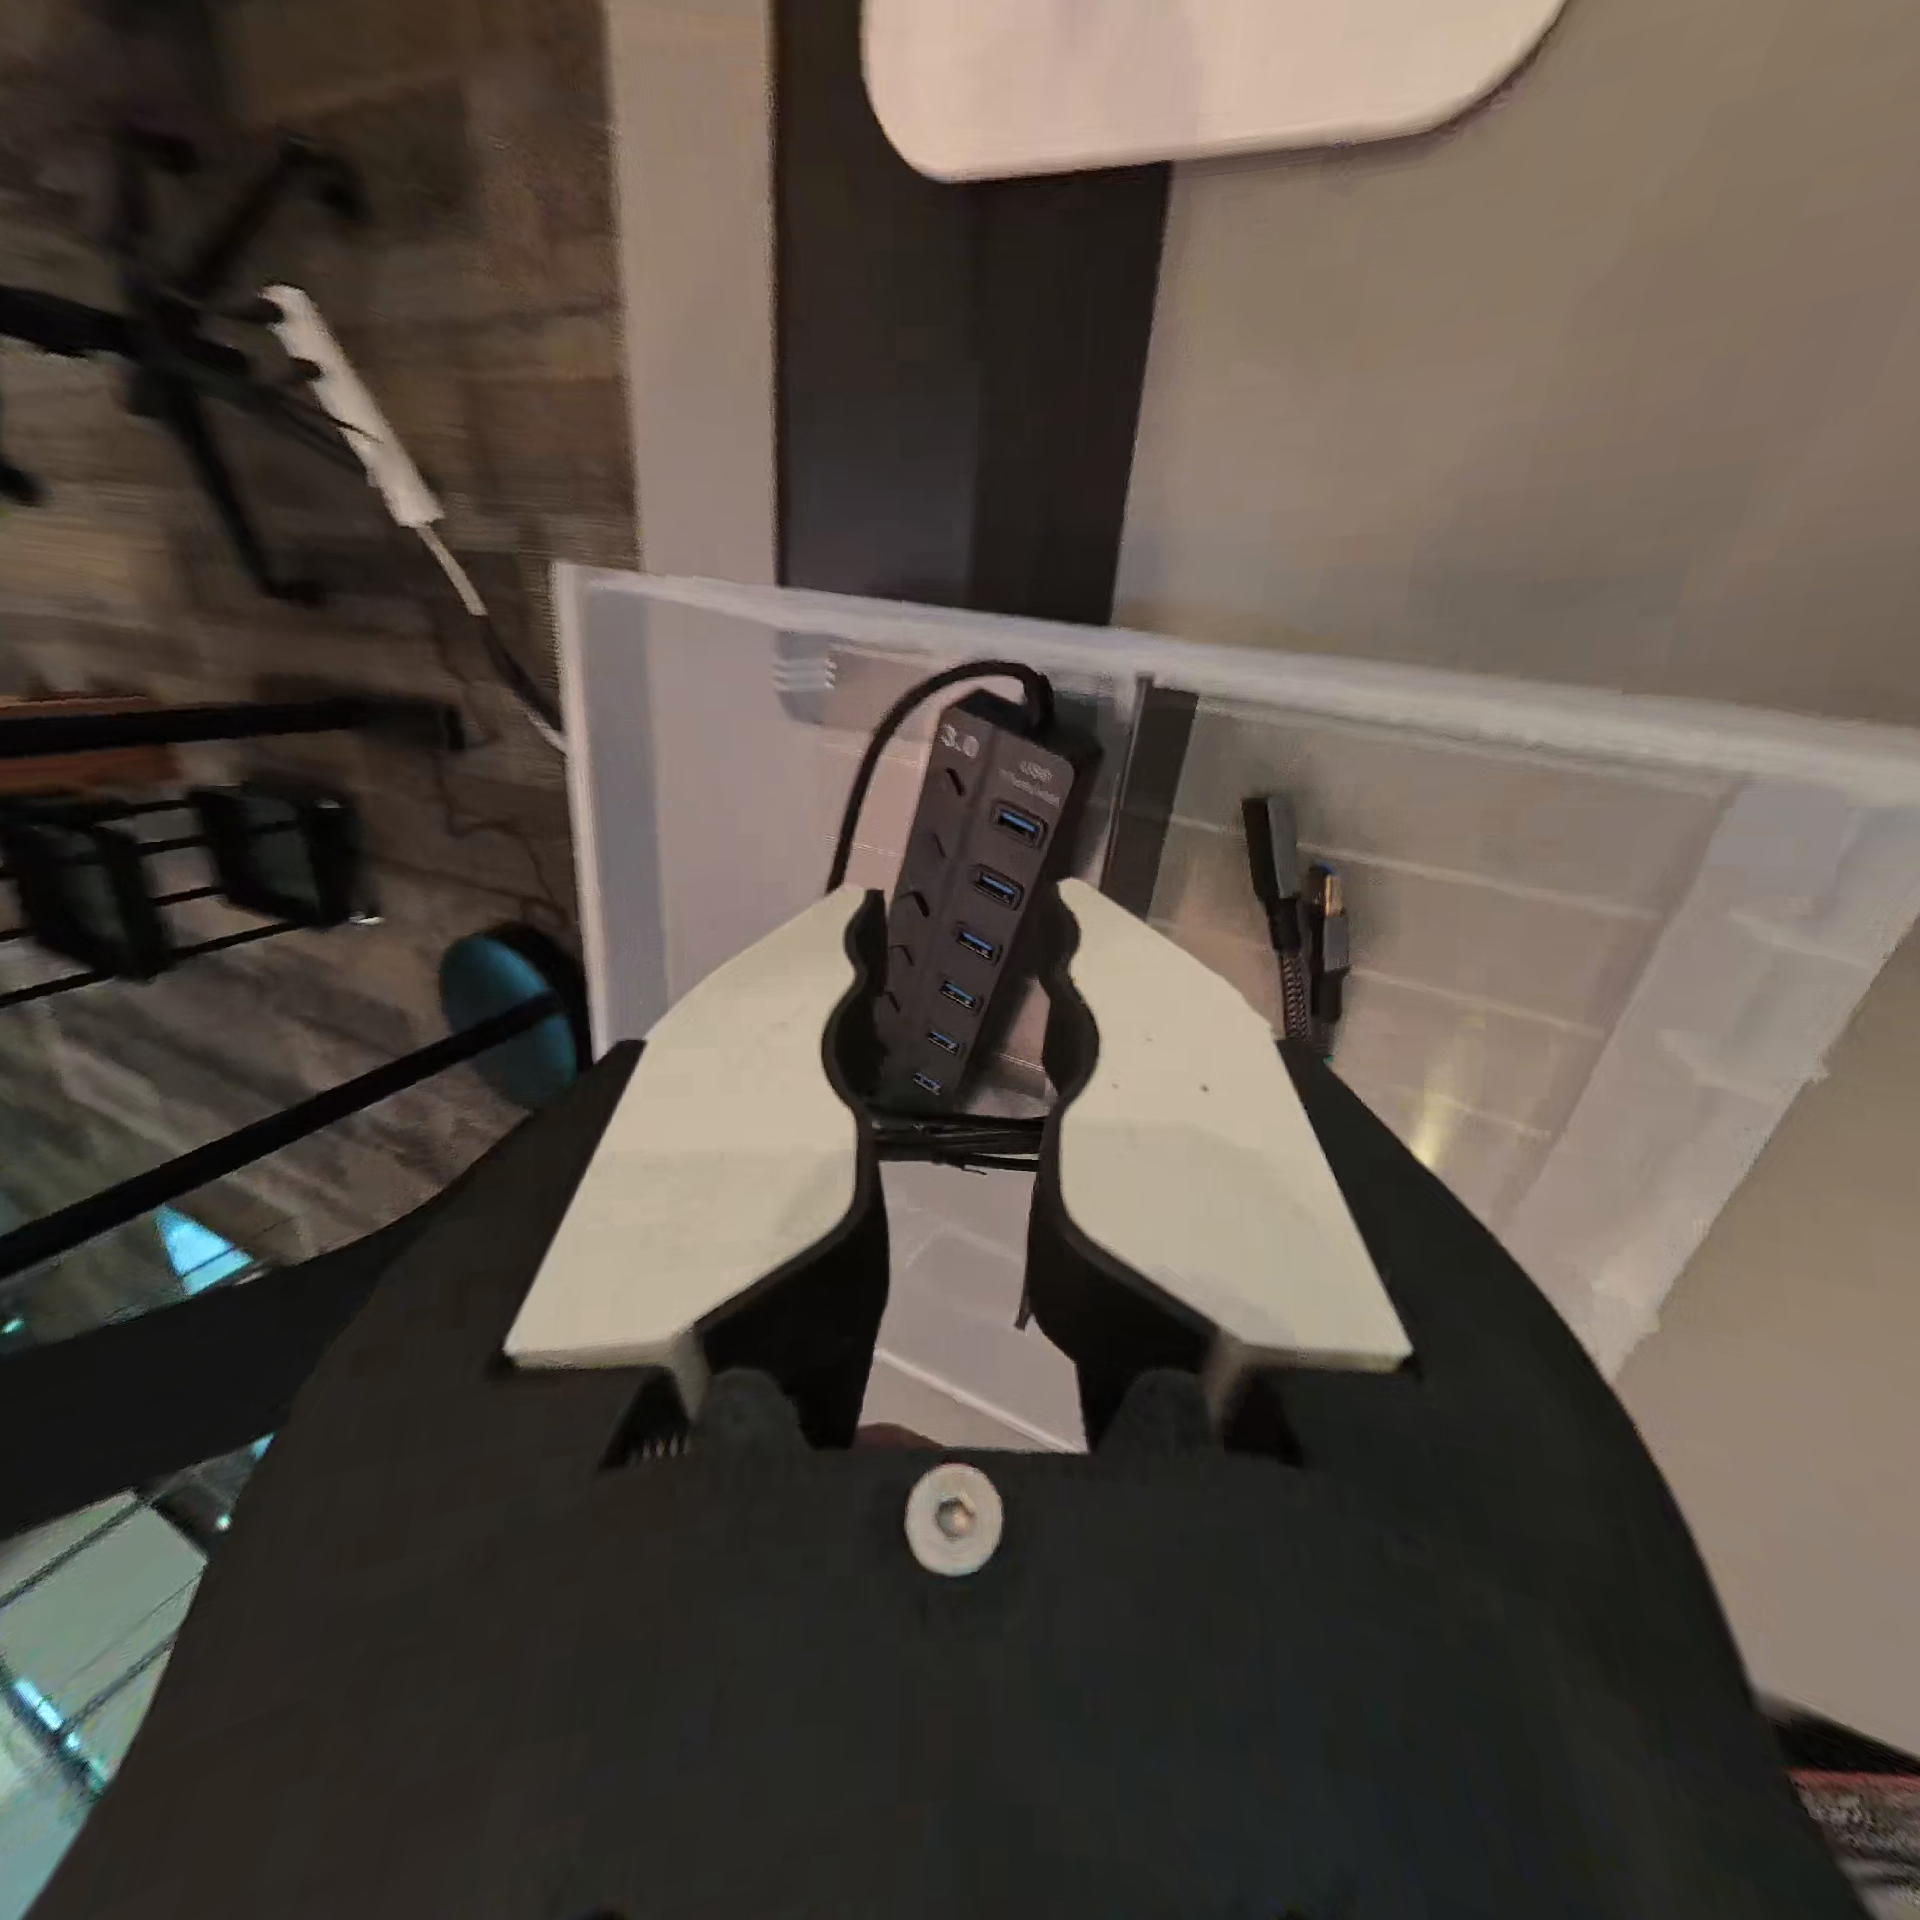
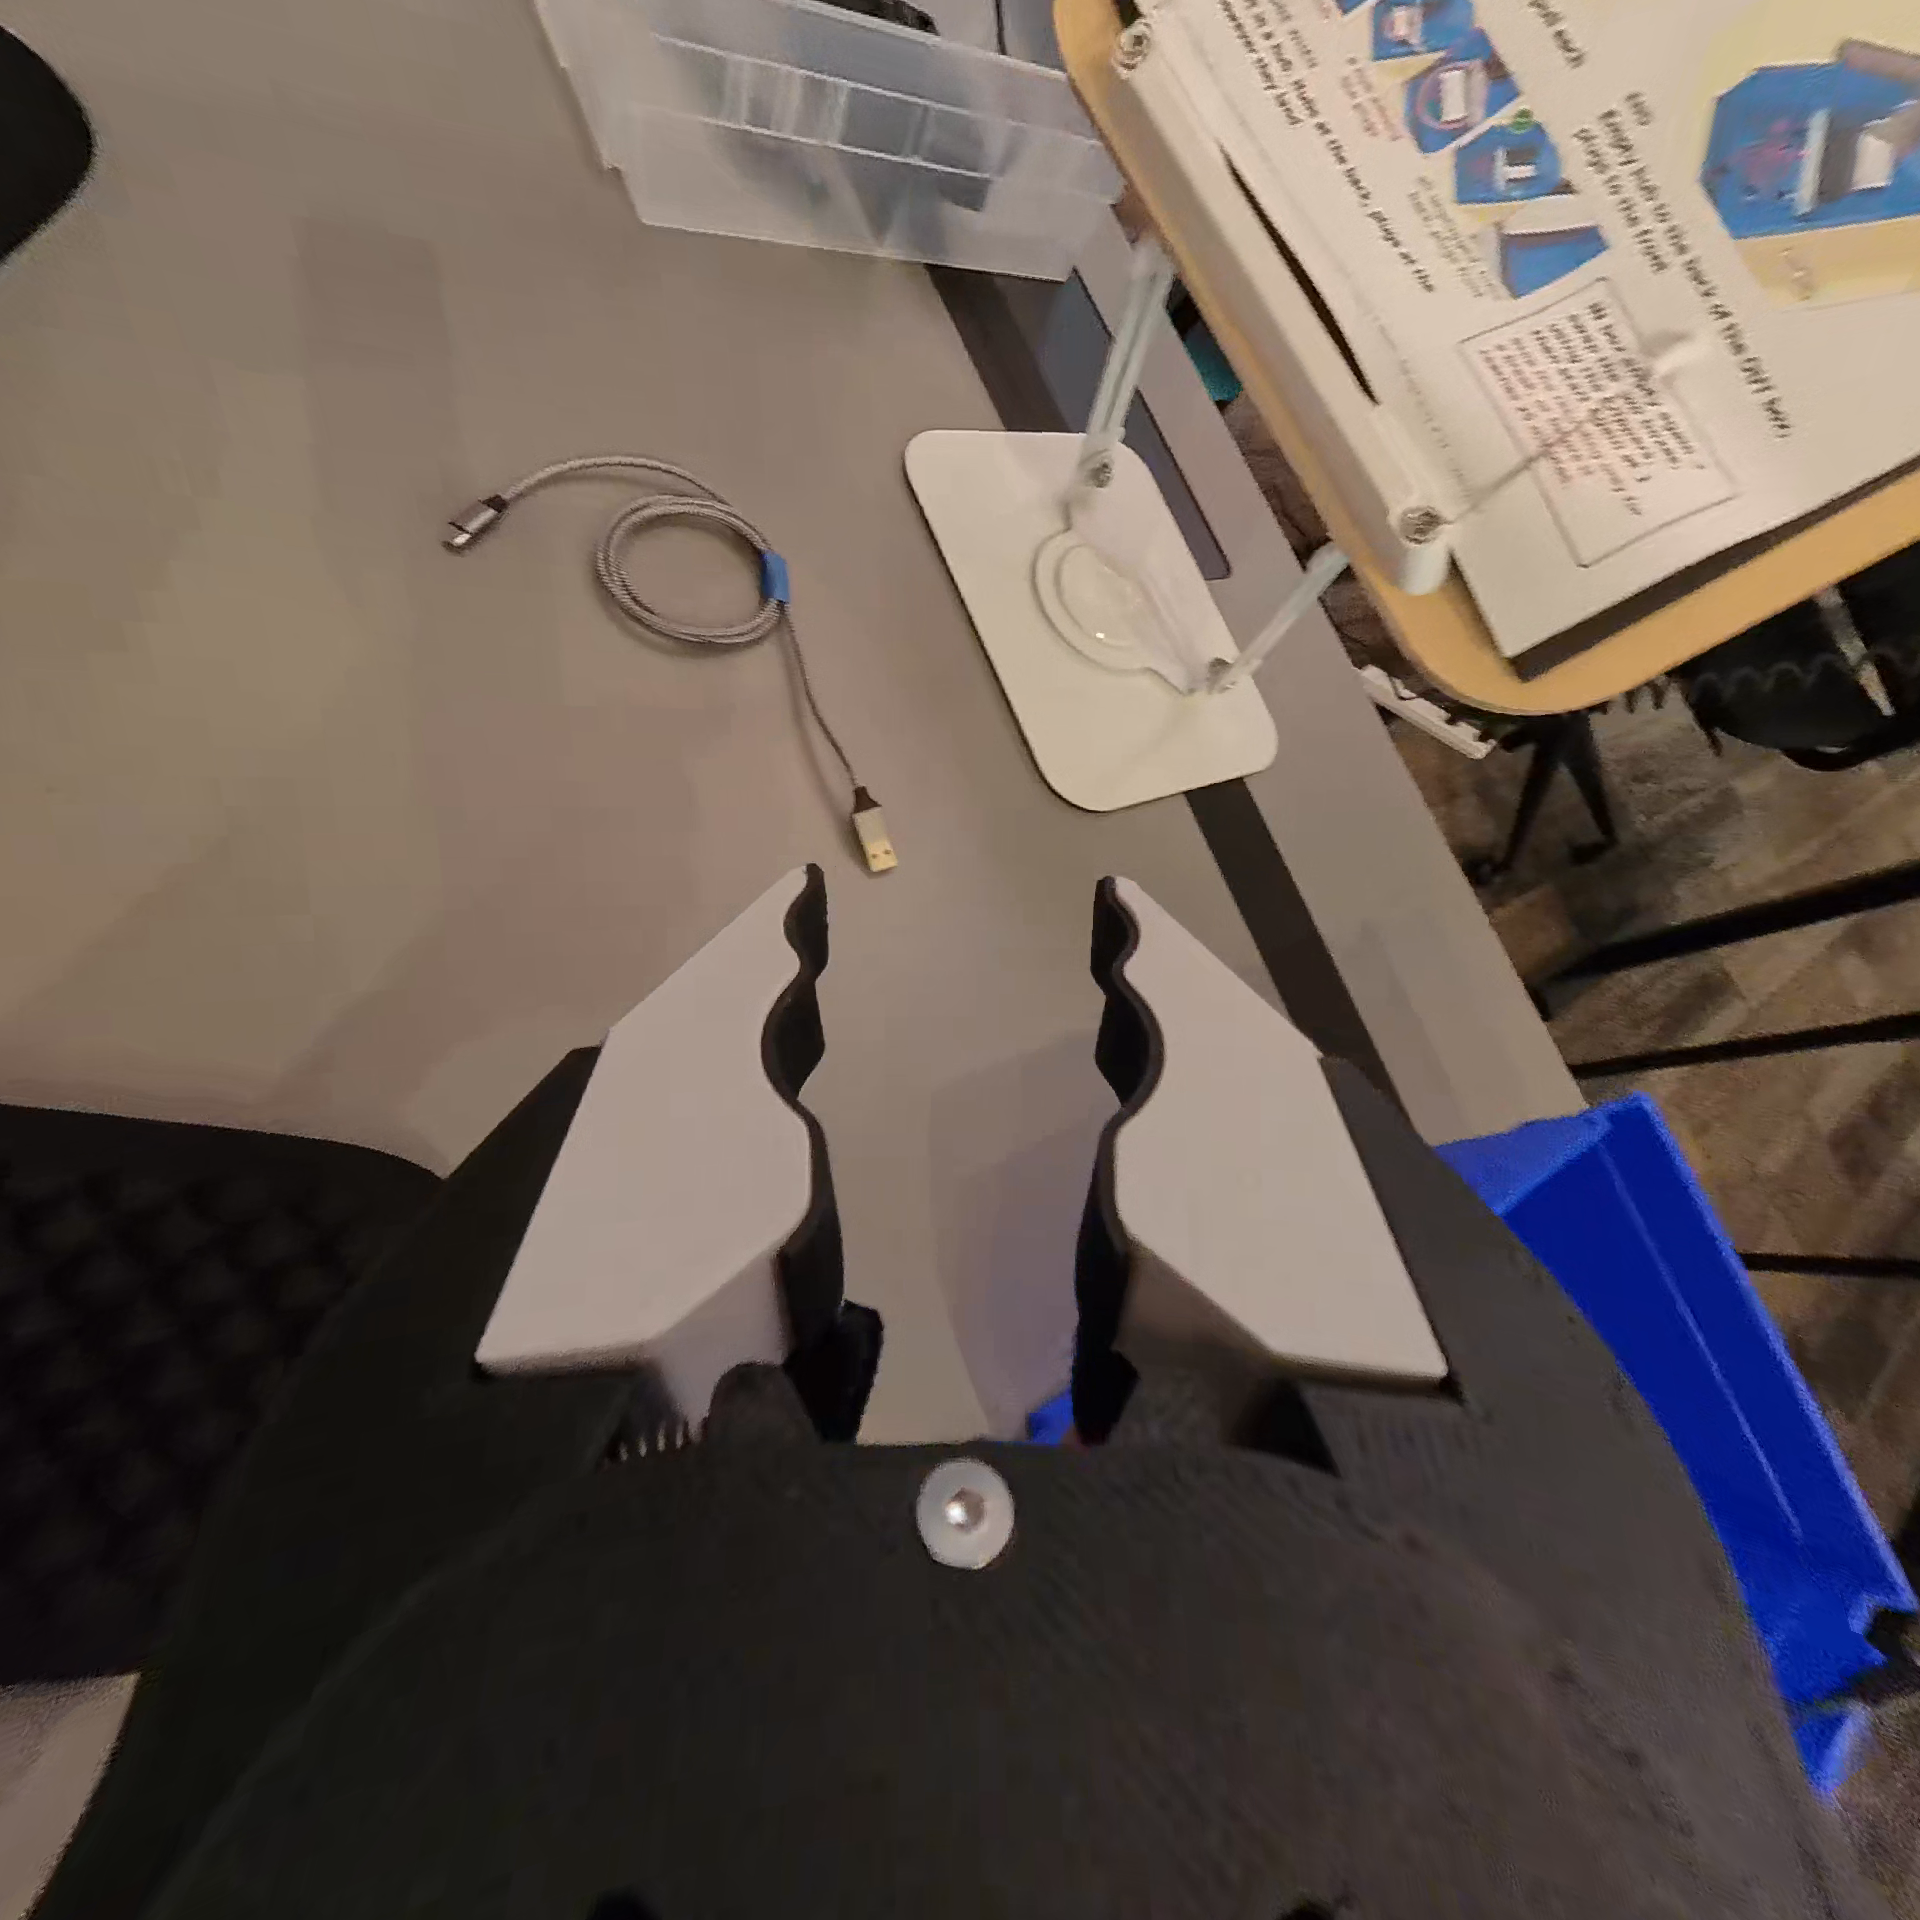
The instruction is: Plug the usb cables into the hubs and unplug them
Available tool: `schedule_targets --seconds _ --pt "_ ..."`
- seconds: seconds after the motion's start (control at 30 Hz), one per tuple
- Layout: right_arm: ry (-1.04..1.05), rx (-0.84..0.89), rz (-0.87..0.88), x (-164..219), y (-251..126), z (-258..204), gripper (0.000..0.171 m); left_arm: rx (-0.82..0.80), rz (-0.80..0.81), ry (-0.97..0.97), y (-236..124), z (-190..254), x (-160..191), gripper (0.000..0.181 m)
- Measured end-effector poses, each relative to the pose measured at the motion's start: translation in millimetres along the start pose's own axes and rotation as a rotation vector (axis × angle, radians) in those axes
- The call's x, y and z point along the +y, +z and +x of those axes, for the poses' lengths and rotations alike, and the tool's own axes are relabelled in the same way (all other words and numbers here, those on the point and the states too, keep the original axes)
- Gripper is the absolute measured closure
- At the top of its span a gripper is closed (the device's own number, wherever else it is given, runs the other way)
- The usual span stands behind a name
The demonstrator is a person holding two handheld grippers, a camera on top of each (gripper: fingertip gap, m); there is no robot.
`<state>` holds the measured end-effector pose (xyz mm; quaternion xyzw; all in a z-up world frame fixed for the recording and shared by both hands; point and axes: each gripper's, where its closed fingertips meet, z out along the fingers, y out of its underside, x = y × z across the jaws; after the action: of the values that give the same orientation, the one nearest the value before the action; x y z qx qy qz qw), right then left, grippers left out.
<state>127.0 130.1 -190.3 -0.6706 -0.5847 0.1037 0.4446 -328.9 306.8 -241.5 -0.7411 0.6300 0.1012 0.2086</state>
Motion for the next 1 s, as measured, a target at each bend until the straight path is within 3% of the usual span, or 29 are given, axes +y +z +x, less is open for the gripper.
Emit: schedule_targets --seconds 0.2,0.43,0.63,0.7,0.87,1.0 --pt "0.011 -0.040 0.006 3 14 -11 0.120 0.158 -0.143 0.055 61 -4 34 0.147" --pt "0.023 -0.086 0.020 2 21 -14 0.120 0.318 -0.245 0.055 97 1 52 0.130" --pt "0.040 -0.095 0.014 10 28 -12 0.119 0.389 -0.409 0.162 114 12 75 0.110" --pt "0.045 -0.098 0.016 12 30 -13 0.120 0.393 -0.400 0.182 118 16 72 0.124" --pt "0.043 -0.101 0.019 15 31 -15 0.120 0.345 -0.388 0.185 119 12 72 0.126" --pt "0.036 -0.092 0.042 10 23 -14 0.120 0.238 -0.258 0.077 96 -4 60 0.126"
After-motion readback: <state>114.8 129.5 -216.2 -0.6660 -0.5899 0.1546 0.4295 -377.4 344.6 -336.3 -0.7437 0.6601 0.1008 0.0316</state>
